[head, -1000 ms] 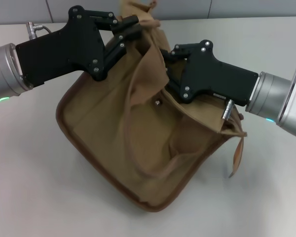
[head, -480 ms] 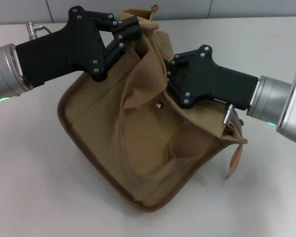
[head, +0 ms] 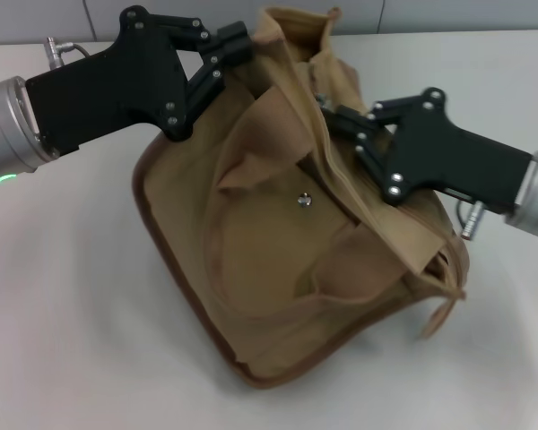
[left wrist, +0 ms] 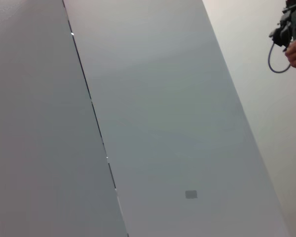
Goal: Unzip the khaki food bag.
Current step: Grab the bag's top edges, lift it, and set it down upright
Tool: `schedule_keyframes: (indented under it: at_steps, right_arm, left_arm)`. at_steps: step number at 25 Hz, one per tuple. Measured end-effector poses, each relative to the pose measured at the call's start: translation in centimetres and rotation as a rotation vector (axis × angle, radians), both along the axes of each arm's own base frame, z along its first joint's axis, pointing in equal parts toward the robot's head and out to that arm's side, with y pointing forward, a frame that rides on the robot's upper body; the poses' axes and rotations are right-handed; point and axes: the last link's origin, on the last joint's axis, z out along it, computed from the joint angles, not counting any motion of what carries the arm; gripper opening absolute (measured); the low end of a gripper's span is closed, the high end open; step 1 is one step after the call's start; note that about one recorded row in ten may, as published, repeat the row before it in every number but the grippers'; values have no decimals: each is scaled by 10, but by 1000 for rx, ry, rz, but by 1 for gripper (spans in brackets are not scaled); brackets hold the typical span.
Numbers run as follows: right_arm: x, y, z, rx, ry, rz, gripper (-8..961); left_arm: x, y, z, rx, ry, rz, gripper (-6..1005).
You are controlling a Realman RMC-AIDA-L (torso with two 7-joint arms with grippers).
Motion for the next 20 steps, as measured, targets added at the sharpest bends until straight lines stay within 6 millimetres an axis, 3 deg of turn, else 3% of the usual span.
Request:
schedule_keyframes:
  at_steps: [12,20]
  right_arm:
    - [24,-30,27,-64,81,-29,-3]
    - [31,-29,39,-68,153,-101,-1]
  left_arm:
    - [-1,0,-1,11,-15,6,6]
    - [-12,-4,9,70,-63,44,1]
